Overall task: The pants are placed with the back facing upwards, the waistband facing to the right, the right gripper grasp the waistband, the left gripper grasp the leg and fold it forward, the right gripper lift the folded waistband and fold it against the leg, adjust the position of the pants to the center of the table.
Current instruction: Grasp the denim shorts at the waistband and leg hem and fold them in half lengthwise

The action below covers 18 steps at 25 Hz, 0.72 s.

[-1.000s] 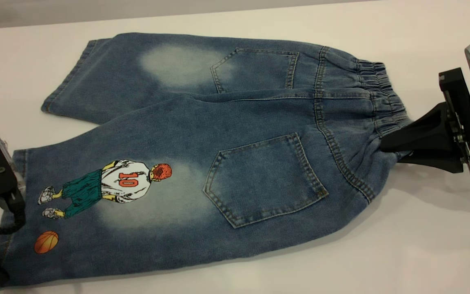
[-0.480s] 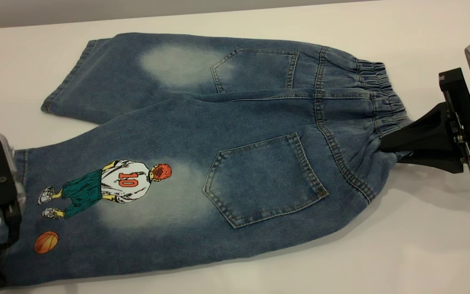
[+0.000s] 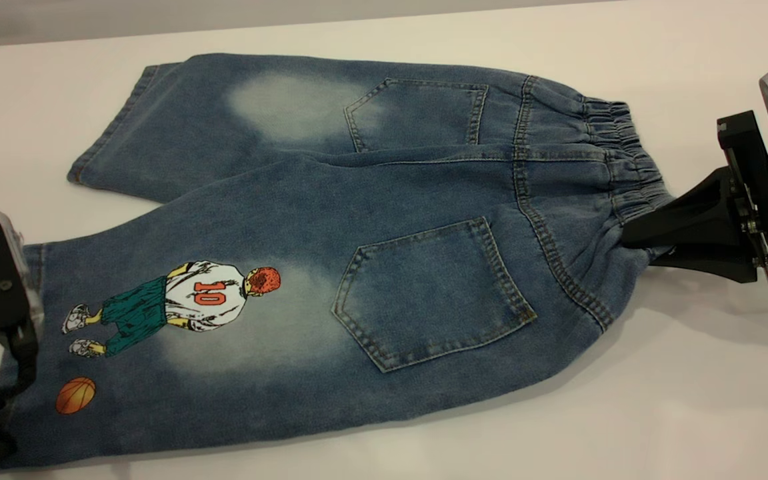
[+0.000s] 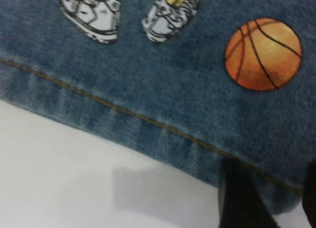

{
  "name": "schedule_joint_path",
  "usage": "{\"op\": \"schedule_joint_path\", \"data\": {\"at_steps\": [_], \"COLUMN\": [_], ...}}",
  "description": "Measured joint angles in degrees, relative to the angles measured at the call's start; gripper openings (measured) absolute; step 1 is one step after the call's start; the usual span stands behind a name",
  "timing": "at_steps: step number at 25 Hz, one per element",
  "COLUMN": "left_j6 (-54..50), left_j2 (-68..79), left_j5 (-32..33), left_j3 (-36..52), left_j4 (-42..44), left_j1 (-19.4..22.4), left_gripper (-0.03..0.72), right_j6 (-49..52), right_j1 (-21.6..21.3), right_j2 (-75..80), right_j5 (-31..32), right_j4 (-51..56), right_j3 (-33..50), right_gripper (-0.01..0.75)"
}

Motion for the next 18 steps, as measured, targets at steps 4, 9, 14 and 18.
{"op": "schedule_joint_path", "data": {"at_steps": [4, 9, 14, 18], "left_j6": [-0.7, -2.7, -6.2, -6.7], "left_j2": [0.8, 4.0, 4.5, 4.9], "left_j5": [-1.3, -3.4, -4.6, -4.5], "left_j3": [0.0, -0.3, -0.6, -0.6], "left_j4": [0.0, 1.5, 5.6, 8.1], "left_j1": [0.0, 0.0, 0.0, 0.0], "left_gripper": [0.309, 0.309, 0.309, 0.263], "right_j6": [0.0, 0.0, 0.0, 0.1], "right_j1": [0.0, 0.0, 0.0, 0.0], "right_j2": [0.0, 0.0, 0.0, 0.0], "right_j5": [0.0, 0.0, 0.0, 0.0], "right_j4": [0.0, 0.0, 0.0, 0.0], "right_j3": [0.0, 0.0, 0.0, 0.0], "right_gripper": [0.048, 0.052, 0.052, 0.052]}}
